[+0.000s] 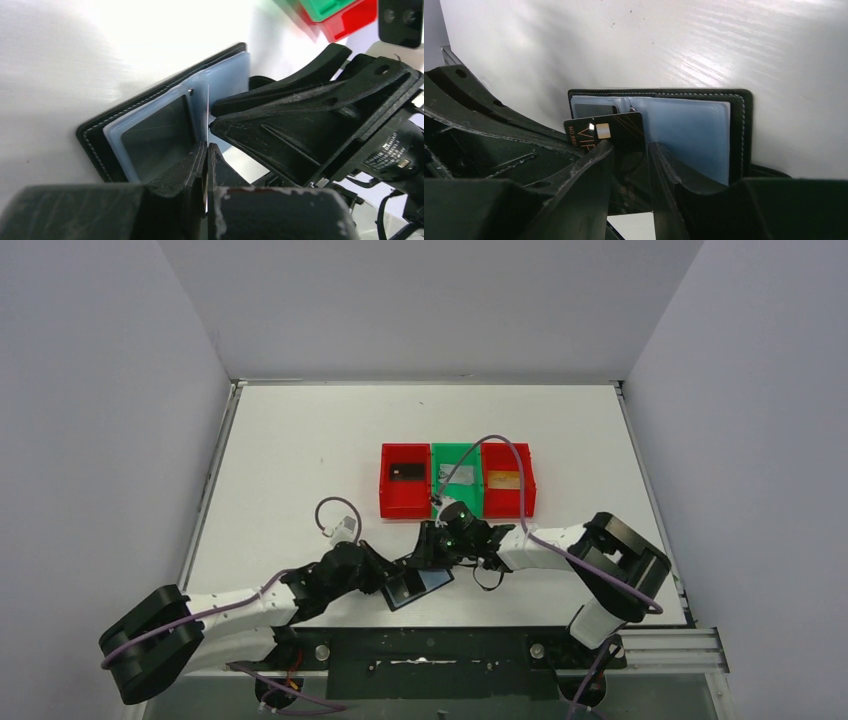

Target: Take the credit cards out of the card holder

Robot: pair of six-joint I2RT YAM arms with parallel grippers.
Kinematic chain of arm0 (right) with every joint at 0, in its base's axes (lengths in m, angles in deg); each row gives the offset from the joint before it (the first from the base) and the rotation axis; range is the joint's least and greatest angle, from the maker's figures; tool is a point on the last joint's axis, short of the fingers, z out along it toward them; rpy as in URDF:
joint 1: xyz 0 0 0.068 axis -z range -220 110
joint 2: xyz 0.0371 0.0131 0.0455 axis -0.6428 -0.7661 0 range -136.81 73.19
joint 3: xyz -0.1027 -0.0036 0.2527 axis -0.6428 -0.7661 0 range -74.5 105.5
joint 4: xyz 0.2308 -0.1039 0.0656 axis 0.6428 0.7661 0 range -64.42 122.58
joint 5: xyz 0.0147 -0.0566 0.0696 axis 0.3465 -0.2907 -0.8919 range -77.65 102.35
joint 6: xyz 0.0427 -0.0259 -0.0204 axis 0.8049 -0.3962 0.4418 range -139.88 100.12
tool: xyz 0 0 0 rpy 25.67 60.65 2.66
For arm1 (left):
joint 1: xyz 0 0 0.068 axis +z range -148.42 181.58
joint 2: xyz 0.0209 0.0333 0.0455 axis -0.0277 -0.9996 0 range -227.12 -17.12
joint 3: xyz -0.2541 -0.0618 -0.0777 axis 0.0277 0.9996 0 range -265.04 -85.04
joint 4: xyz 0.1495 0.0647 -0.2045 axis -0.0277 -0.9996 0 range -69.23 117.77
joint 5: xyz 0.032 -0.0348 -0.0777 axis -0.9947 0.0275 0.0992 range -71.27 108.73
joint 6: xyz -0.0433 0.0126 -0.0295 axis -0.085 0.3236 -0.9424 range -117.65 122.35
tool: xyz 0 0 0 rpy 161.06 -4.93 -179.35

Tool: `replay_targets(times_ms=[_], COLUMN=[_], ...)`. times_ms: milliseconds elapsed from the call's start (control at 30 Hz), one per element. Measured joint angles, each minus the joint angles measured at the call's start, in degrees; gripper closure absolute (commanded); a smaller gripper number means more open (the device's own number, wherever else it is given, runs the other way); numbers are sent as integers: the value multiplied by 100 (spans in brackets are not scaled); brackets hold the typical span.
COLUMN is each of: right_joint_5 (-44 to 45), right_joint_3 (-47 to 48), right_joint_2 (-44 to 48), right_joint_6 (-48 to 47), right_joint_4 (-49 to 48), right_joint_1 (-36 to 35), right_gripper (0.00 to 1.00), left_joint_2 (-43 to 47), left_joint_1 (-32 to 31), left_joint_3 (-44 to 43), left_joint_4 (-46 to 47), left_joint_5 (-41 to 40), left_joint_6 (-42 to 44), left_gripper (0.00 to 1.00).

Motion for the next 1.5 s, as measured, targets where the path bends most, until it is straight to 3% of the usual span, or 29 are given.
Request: replay_targets(times_ms=[467, 600, 733, 900, 1133, 1500], right_joint_5=[1054, 997, 273, -763, -1869, -2632], right_joint_3=[-345, -772, -833, -944, -975, -1036], right_joint_2=[2385, 2885, 2844, 2531, 2004, 1801], right_joint_6=[-181, -345, -361, -245, 103, 590], right_joint_4=[317, 70, -122, -973, -1996, -3077], right_joint_1=[511, 734, 1045, 1193, 1189, 1202], right_gripper=[32, 30, 30, 32, 44, 65], left_joint_2=[1462, 1709, 1902, 1993, 1950, 1958], left_joint_1=[85, 101, 114, 151, 190, 286], left_joint_3=[-162, -326, -538, -772, -1008, -1008], left_joint_4=[-568, -638, -625, -514, -310, -286], left_joint_5=[-105, -131, -122, -33, 291, 549], left_joint_6=[868, 1233, 1659, 2065, 2417, 2540], left_gripper=[100, 100, 100, 100, 100, 100])
